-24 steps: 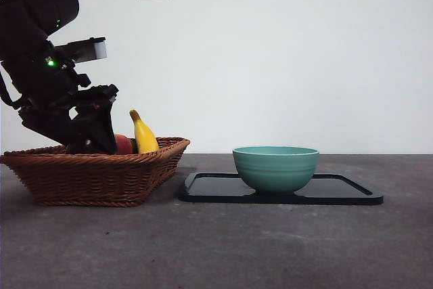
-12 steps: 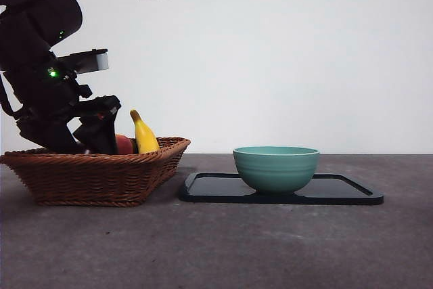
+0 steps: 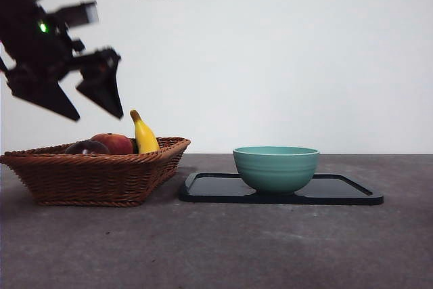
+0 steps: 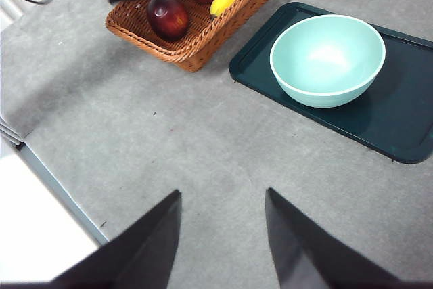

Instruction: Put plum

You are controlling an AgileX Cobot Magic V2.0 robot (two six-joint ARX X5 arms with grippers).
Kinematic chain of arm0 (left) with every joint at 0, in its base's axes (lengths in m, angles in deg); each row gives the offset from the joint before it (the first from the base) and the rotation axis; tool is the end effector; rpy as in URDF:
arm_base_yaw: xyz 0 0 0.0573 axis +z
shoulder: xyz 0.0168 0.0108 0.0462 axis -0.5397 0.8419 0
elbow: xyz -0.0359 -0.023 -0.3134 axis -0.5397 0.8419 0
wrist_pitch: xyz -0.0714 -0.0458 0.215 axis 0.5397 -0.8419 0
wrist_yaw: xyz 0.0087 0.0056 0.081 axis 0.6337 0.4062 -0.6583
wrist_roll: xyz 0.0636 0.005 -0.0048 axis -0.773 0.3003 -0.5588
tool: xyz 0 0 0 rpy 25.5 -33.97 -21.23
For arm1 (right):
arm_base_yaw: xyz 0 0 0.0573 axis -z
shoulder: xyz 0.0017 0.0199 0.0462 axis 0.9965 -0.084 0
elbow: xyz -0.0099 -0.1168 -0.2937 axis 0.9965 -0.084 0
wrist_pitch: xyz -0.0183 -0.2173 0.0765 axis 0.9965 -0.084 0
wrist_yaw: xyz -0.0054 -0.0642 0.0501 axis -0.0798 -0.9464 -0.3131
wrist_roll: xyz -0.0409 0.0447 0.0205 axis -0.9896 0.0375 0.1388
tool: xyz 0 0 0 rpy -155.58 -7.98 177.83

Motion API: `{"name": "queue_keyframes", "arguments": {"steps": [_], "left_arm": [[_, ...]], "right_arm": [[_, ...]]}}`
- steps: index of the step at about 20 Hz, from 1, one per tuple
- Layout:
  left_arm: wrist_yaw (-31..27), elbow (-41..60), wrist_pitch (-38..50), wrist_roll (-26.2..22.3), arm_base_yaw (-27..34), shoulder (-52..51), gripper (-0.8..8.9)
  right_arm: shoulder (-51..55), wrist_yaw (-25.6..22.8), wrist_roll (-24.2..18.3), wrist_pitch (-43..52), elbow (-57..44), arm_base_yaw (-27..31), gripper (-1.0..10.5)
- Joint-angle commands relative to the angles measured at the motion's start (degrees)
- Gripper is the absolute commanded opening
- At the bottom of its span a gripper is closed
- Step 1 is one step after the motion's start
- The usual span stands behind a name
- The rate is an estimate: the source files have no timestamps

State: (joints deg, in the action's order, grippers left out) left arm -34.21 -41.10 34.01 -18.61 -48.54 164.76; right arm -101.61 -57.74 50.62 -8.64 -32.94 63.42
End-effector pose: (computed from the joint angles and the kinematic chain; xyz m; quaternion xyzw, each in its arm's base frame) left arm 0.2770 -0.0851 0.2951 0.0776 0.3362 -0.2126 0.9142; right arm 0.0422 0.0364 0.3168 0.0321 0.3113 0.3605 0.8787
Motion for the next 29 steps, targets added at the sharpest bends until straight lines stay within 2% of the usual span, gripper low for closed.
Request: {"name": "queue_keyframes", "arguments": {"steps": [1, 9, 14, 17, 20, 26, 27, 29], "left_arm": [[1.3, -0.6, -1.4, 1.7, -0.4, -4.2, 4.64], [15.0, -0.7, -14.5, 3.4, -1.3, -22.3, 4.63], [24.0, -0.7, -27.4, 3.2, -1.4, -30.2, 4.63], [29.5, -0.7, -34.8, 1.3, -1.4, -32.6, 4.63], [30.0, -0.6, -37.7, -0.4, -1.4, -33.1, 4.63], [30.0, -0.6, -37.7, -0.4, -1.4, -33.1, 4.63], [30.0, -0.6, -37.7, -0.4, -1.4, -33.1, 4.63], [30.0, -0.6, -37.7, -0.4, -1.4, -33.1, 4.63]], "right_arm": [[-0.2, 0.1, 0.8, 0.7, 0.1, -0.3, 2.0], [-0.2, 0.1, 0.8, 1.1, 0.1, -0.3, 2.0], [-0.2, 0.1, 0.8, 1.0, 0.1, -0.3, 2.0], [-0.2, 0.1, 1.1, 1.0, 0.1, -0.3, 2.0], [-0.2, 0.1, 1.7, 1.0, 0.1, -0.3, 2.0], [-0.2, 0.1, 2.6, 1.0, 0.1, -0.3, 2.0], [-0.3, -0.4, 4.2, 1.1, 0.1, -0.3, 2.0], [-1.0, -3.3, 10.7, 3.0, 0.2, -0.1, 2.0]]}}
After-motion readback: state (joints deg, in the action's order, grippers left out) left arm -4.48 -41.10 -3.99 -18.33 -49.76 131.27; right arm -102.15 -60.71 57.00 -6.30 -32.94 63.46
